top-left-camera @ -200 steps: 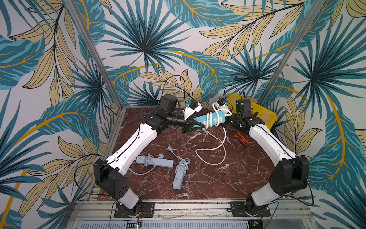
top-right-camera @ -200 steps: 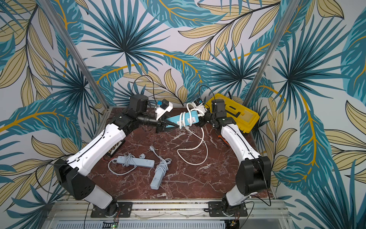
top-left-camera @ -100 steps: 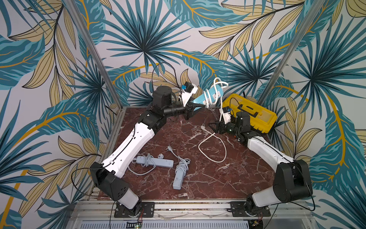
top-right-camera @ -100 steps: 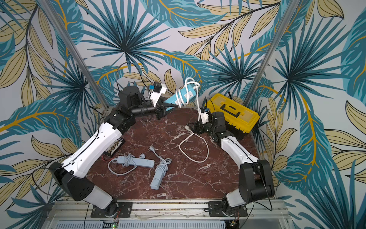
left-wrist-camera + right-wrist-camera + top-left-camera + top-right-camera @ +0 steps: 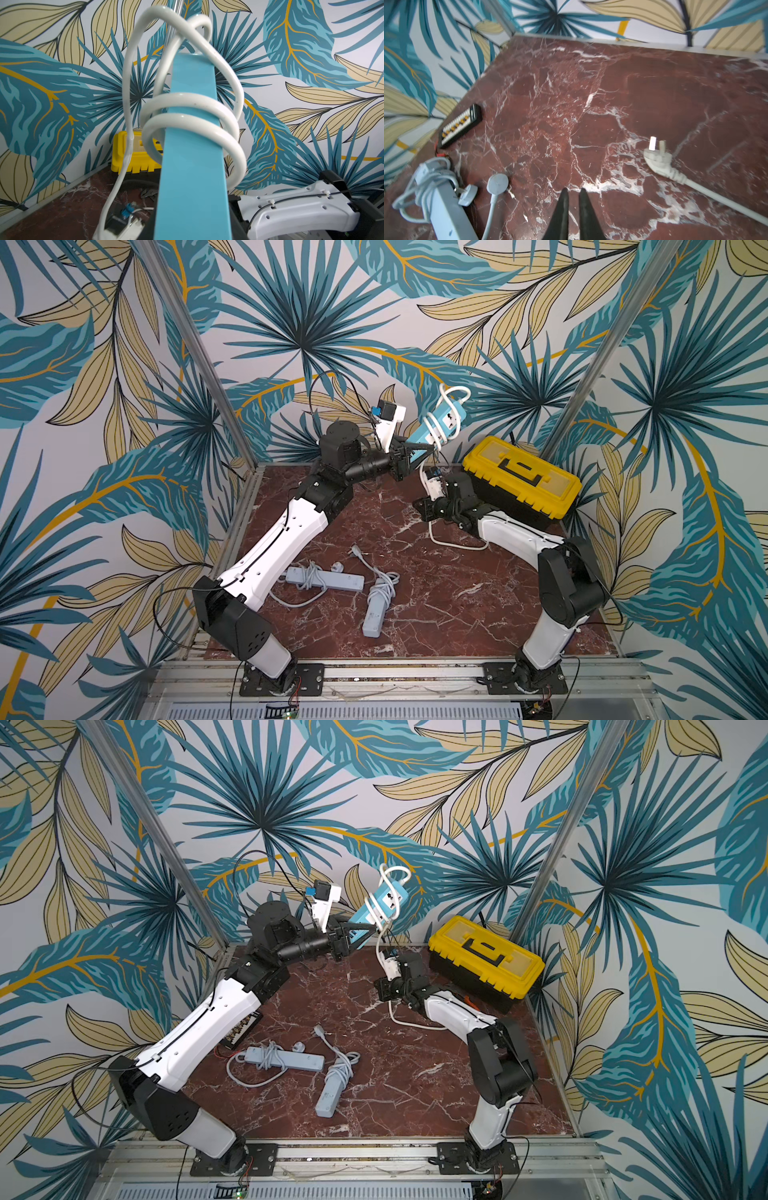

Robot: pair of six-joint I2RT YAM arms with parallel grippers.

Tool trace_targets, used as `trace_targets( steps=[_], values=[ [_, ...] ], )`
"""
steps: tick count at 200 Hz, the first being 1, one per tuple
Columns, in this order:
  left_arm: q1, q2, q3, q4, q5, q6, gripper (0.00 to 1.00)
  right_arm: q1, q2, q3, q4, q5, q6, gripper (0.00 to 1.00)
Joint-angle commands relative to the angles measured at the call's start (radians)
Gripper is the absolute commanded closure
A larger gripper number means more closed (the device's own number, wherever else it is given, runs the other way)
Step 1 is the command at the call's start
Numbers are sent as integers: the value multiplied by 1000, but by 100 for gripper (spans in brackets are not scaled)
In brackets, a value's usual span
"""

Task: Wrap the cord around the power strip
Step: Wrap the power cord around the power strip.

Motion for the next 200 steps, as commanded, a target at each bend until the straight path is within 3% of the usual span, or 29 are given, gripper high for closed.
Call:
trace_targets(
  steps=[1, 39, 55, 93, 121, 158, 176, 200],
  values=[
    [7, 14, 37, 144, 27, -76, 100, 47, 39, 30, -212, 64, -106, 93],
    [17, 64, 76, 144, 52, -87, 100, 77, 40, 64, -339, 176, -190, 98],
    [46, 41, 56, 144, -14, -48, 100, 77, 46, 53, -386, 198, -225, 99],
    [164, -46, -6, 138, -129, 79, 100, 66, 22, -49, -417, 463, -298, 100],
    [239, -101, -67, 133, -226, 144, 100, 58, -15, -75, -439, 539, -328, 100],
    [255, -112, -61, -59, -415, 380, 100, 58, -155, -159, -388, 716, -423, 100],
    [254, -86, -60, -153, -473, 472, 100, 63, -288, -204, -346, 700, -533, 100],
    [240, -24, -62, -302, -566, 606, 100, 85, -490, -240, -293, 588, -668, 100]
  ],
)
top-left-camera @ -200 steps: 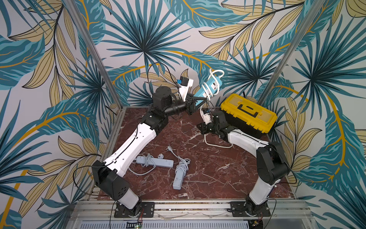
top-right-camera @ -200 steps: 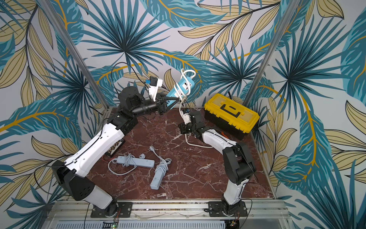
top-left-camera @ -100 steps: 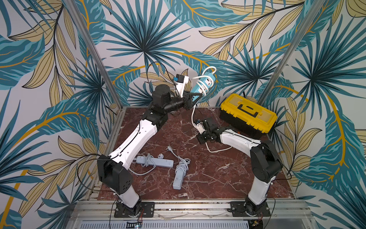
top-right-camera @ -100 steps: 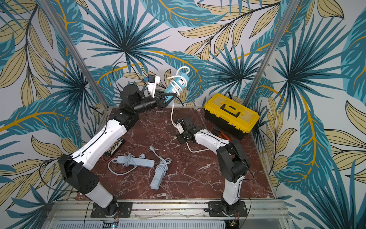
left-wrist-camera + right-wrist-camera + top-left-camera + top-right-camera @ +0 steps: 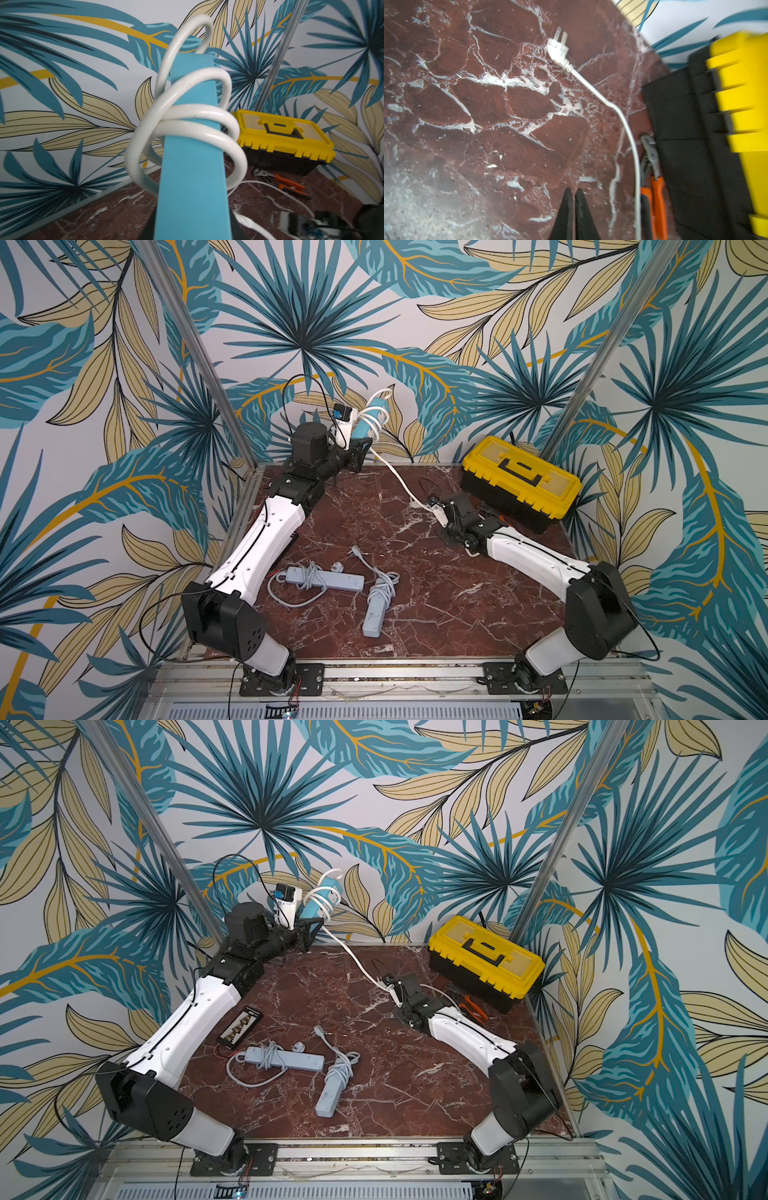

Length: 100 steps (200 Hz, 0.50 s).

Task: Wrap the cord around the power strip
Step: Wrap the power cord around the power strip.

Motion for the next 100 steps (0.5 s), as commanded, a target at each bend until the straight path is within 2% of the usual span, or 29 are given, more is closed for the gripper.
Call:
trace_targets(
  steps=[1, 21, 37, 70, 89, 100],
  values=[
    [0, 25, 37, -104, -185, 213, 100, 17, -174, -37, 20, -38, -181, 100],
    [-28, 86, 36, -208, -215, 294, 100, 28, -296, -15, 41, -140, -266, 100],
    [-75, 124, 34, -277, -200, 354, 100, 28, -319, 62, 10, -168, -335, 100],
    [-188, 160, 50, -448, 51, 431, 100, 25, -235, 306, -83, -186, -428, 100],
    [-250, 143, 39, -553, 205, 514, 100, 0, -133, 466, -158, -193, -464, 100],
    [-287, 118, 11, -582, 299, 568, 100, -35, -65, 558, -213, -245, -454, 100]
  ],
)
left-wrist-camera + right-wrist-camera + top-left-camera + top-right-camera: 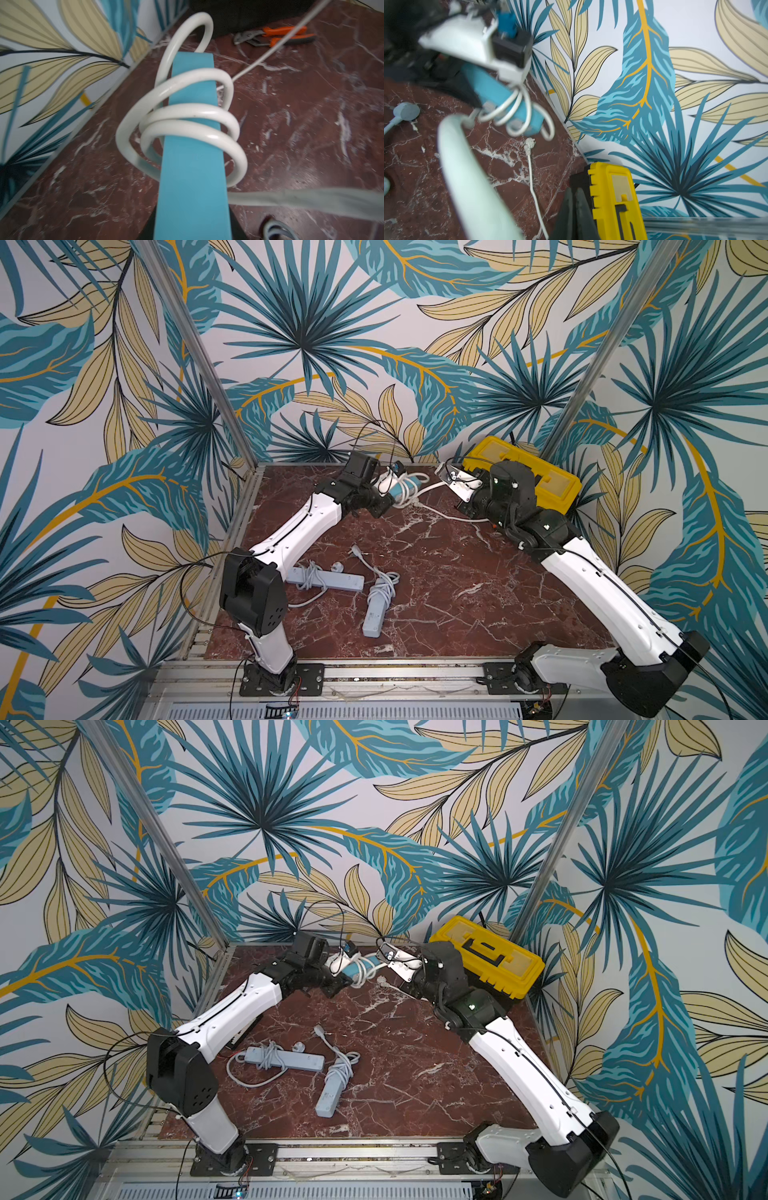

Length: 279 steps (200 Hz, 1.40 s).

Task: Wrap the cord around the power strip
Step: Wrap the power cord around the power strip.

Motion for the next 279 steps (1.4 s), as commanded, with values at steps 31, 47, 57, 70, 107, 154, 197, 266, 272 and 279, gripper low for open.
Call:
trace_targets(
  steps=[31, 47, 57, 70, 107, 154, 197, 266, 272, 279],
  values=[
    [-126, -142, -39, -140, 529, 178, 100, -159, 286, 322, -156, -282, 58, 100],
    [-126, -163, -20, -140, 647, 168, 100, -200, 387, 380, -169, -394, 120, 100],
    [-126, -171, 7, -140, 669, 164, 100, -213, 449, 405, -165, -438, 168, 100],
    [-124, -180, 55, -139, 671, 147, 100, -221, 504, 409, -143, -500, 223, 100],
    [-117, -218, 139, 18, 676, 14, 100, -239, 555, 298, 40, -663, 418, 95],
    [-98, -269, 139, 330, 428, -229, 100, -246, 497, 62, 321, -735, 602, 71],
    [-88, -236, 232, 364, 276, -324, 100, -246, 424, -107, 398, -681, 609, 46],
    [-4, -190, 319, 398, 231, -496, 100, -245, 432, -275, 534, -623, 609, 50],
    [-4, -185, 320, 399, 222, -498, 100, -244, 453, -268, 554, -619, 624, 56],
    [-2, -179, 321, 398, 201, -502, 100, -243, 471, -261, 570, -612, 646, 69]
  ],
)
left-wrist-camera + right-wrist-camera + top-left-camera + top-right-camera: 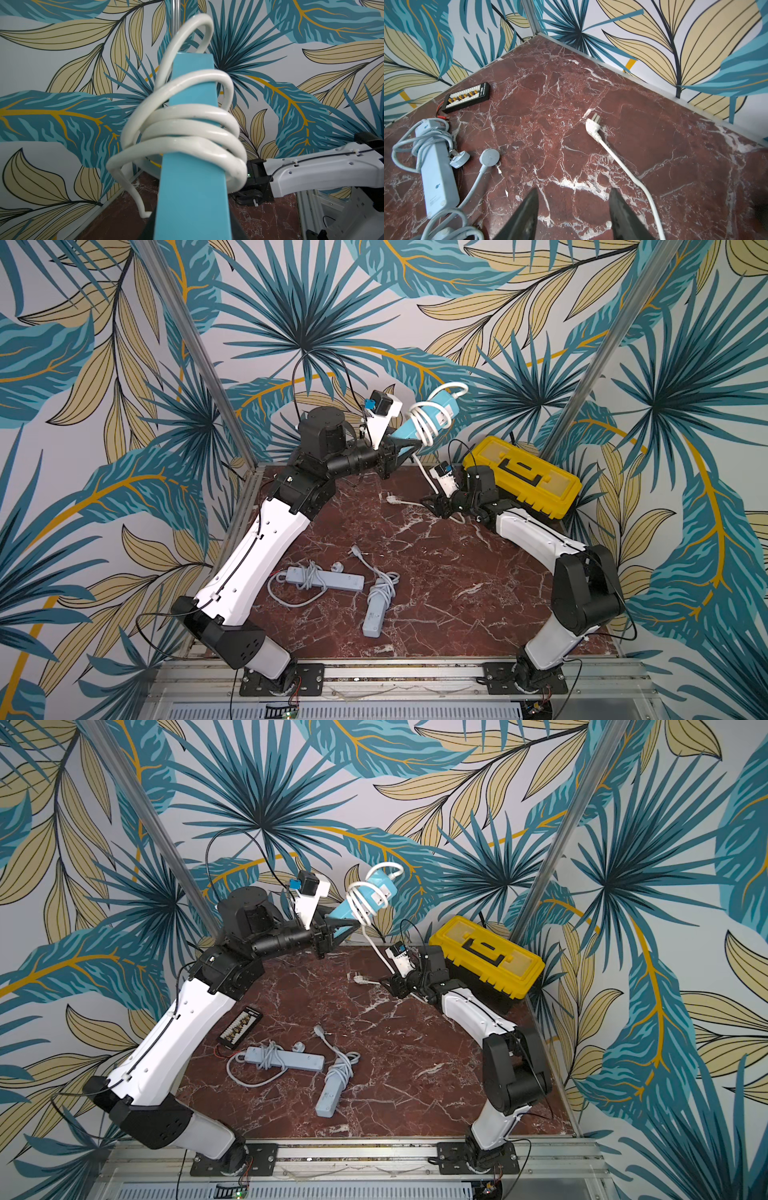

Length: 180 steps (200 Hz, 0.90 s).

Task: Wrap the cord around the power strip
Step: Wrap the power cord around the power strip.

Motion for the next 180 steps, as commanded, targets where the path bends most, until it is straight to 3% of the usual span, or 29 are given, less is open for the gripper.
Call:
trace_targets(
  steps=[1, 21, 56, 79, 106, 150, 166, 180],
  values=[
    [1, 18, 45, 96, -49, -43, 100, 0, 63, -12, 105, 39, 65, 71],
    [31, 23, 41, 96, -120, -53, 100, 6, 63, -35, 145, 96, 105, 90],
    [160, 43, 11, 95, -250, -75, 100, 36, -57, -130, 22, 287, 6, 98],
    [205, 95, 15, 58, -303, 1, 100, 81, -172, -168, -109, 431, -93, 100],
    [206, 176, 40, -52, -418, 153, 100, 136, -316, -195, -215, 544, -188, 100],
    [149, 325, 12, -149, -680, 461, 100, 236, -467, -101, -410, 575, -362, 100],
    [110, 365, -20, -174, -724, 539, 100, 240, -472, -15, -480, 577, -406, 100],
    [85, 368, -64, -181, -688, 551, 100, 240, -458, 56, -524, 589, -448, 100]
  ],
)
